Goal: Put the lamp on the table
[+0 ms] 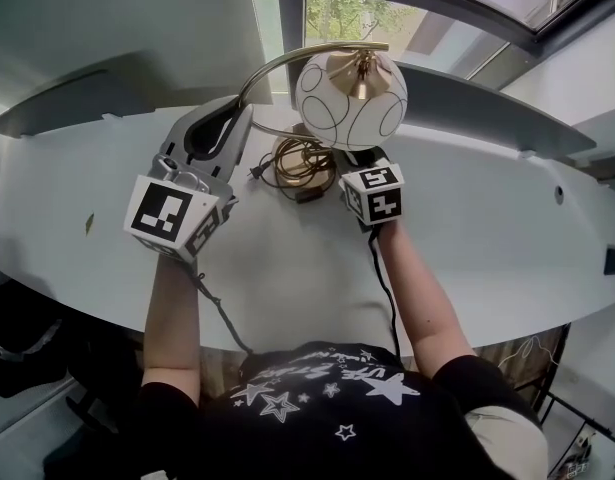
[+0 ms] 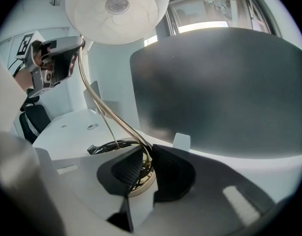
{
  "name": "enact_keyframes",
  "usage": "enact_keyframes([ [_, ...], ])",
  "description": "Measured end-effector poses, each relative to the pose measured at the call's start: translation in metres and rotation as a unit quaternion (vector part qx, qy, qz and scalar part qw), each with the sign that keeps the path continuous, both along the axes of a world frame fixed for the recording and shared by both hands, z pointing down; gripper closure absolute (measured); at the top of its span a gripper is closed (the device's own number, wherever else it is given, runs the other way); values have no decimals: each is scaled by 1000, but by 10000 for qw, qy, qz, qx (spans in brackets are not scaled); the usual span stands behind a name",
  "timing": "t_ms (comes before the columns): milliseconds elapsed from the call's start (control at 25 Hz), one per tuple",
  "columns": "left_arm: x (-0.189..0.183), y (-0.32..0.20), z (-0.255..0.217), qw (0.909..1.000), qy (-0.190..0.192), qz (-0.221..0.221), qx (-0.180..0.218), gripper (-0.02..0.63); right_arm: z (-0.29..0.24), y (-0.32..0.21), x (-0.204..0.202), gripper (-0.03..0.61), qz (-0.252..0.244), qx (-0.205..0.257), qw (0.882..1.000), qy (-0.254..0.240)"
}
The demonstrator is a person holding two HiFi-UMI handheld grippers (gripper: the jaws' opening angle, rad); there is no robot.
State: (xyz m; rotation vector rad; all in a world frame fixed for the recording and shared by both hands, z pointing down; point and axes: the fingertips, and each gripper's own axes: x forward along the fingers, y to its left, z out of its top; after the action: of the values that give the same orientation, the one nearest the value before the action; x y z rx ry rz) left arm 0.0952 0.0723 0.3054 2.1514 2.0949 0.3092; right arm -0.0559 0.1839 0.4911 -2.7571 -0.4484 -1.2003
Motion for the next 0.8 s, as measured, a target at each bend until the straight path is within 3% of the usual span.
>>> enact_keyframes([
  [280, 1, -3, 2, 9991, 101, -408, -98, 583, 4, -4, -2, 525, -157, 74, 9995, -270],
  [400, -1, -4, 6, 9989, 21, -463, -98, 576, -1, -6, -1, 515, -133, 161, 9997, -147],
  [520, -6, -8, 9, 9987, 71, -506, 1, 481, -9, -7, -4, 485, -36, 129, 9999, -15],
  [640, -14, -15, 11, 9982, 94, -575, 117, 457, -22, -13, -11, 469, -11, 114, 9999, 113],
  [800, -36, -31, 15, 9977, -178, -587, 305, 440, -41, -27, -26, 453, -27, 141, 9996, 256],
])
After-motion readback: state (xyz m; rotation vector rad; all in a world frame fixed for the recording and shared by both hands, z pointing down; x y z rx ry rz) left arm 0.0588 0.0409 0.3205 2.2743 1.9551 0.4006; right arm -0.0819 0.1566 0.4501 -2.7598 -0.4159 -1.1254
